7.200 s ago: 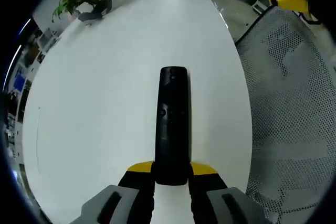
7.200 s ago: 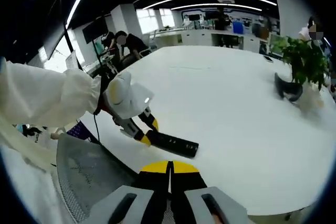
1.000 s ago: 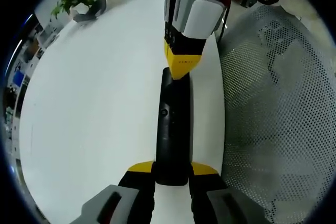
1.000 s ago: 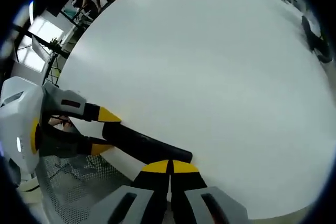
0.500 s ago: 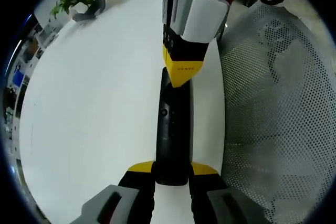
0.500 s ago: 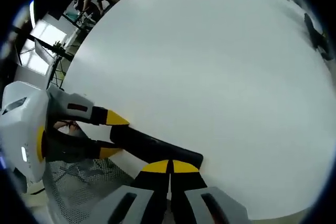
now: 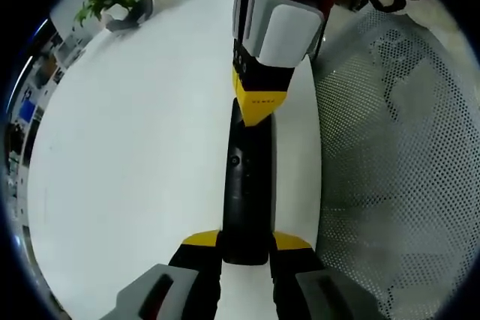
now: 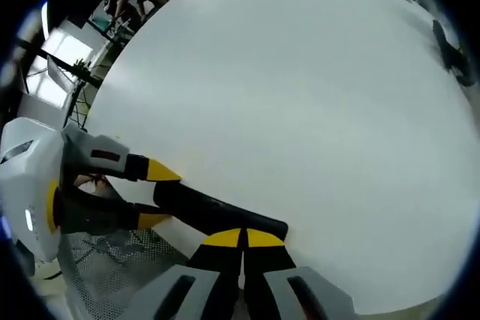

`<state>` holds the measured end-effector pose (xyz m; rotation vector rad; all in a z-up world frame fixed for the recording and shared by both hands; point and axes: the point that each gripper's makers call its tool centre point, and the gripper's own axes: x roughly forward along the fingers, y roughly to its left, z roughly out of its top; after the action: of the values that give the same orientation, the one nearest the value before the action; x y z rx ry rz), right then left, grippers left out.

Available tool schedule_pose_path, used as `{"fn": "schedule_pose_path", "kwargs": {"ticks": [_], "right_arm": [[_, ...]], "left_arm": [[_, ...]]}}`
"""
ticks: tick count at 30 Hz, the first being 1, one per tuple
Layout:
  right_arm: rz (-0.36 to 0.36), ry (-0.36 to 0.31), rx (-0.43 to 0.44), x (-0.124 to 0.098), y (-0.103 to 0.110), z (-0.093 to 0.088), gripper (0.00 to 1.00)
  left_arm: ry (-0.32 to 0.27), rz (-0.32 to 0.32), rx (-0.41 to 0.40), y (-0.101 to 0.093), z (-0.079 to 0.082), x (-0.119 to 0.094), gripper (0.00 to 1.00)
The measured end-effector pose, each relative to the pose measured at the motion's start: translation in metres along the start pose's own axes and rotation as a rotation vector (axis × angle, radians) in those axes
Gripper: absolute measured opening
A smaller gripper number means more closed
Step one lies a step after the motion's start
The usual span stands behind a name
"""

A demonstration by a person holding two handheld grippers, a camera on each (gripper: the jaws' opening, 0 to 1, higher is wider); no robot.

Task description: Press the specified remote control buttons in sequence, fully releasing each button before pressing the next.

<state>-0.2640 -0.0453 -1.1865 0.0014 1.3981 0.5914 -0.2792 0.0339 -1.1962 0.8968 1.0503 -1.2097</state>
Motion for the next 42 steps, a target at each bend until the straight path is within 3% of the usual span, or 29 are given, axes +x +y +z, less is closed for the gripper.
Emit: {"fn": "schedule_pose_path", "kwargs": {"ticks": [21,42], "right_arm": [[-0.018,-0.014,-0.004,0.0010,0.0001,0.0008,0.00],[-0.002,-0.083,0.000,0.0000,0.0006,0.0003,0.00]], "left_arm": [[-0.033,0.000,-0.006,0.0003,-0.0002,0.0000,0.24],[0.003,0.006,-0.004,-0.0008,-0.0002,0.0003,0.24]]}}
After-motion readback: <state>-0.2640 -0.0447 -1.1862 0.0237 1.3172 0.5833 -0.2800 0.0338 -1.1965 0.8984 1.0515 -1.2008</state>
